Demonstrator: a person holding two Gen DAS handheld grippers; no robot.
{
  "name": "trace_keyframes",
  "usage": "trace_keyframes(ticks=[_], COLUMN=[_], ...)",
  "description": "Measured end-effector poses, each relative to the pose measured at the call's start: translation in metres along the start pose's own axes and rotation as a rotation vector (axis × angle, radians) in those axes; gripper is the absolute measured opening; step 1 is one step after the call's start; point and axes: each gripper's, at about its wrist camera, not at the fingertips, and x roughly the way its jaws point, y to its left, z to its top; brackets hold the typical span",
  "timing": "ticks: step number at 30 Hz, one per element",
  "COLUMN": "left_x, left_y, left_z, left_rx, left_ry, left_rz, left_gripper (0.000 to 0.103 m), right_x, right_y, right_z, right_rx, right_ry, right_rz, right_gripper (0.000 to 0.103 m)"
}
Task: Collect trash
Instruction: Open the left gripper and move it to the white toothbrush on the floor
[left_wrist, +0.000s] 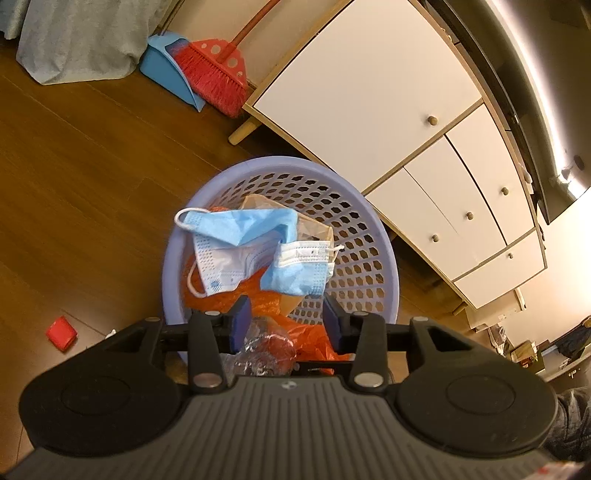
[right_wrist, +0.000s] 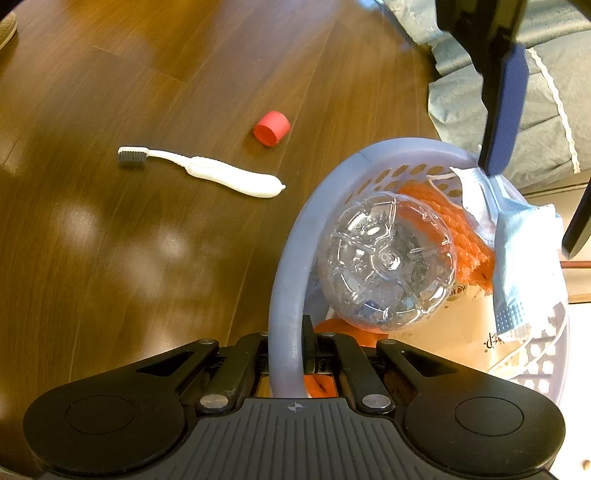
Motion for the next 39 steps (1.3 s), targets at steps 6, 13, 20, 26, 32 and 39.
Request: trace_keyframes(ticks=[6,13,20,26,32,39], left_x=[-0.009,-0.026,-0.043,-0.041,-0.015,0.024], left_y=[0.001,0.003,0.044,0.081,0.094,0.102], left_z=[-0.004,-0.002,-0.011,-0.05,-0.089,-0.123], left_rx=[0.001,0.038,0.024,0.033,0.08,0.155], left_ry=[0.004,-0.051,-0.136,-0.135,-0.107,-0.061], left_rz=[-0.001,0.055,0.249,0.399,0.459,0.477], left_gripper=[0.038,0.038,0.047,0.051,0.051,0.051], right_x=[0.0,-0.001,-0.002,-0.002,-0.003,-0.002], right_y=[-0.003,-0.003,-0.004,-0.004,-0.003,-0.002], right_z=[-0.001,-0.003,-0.003,-0.002,-0.002,-0.002], right_rx=[0.005,0.007,0.014,0.009,0.002,0.0], right_ry=[0.0,-0.001,-0.003,-0.004,-0.004,-0.005], right_rz=[-0.001,0.0,-0.001,-0.001,-0.001,-0.001], right_gripper=[0.0,0.0,0.0,0.0,0.0,0.0])
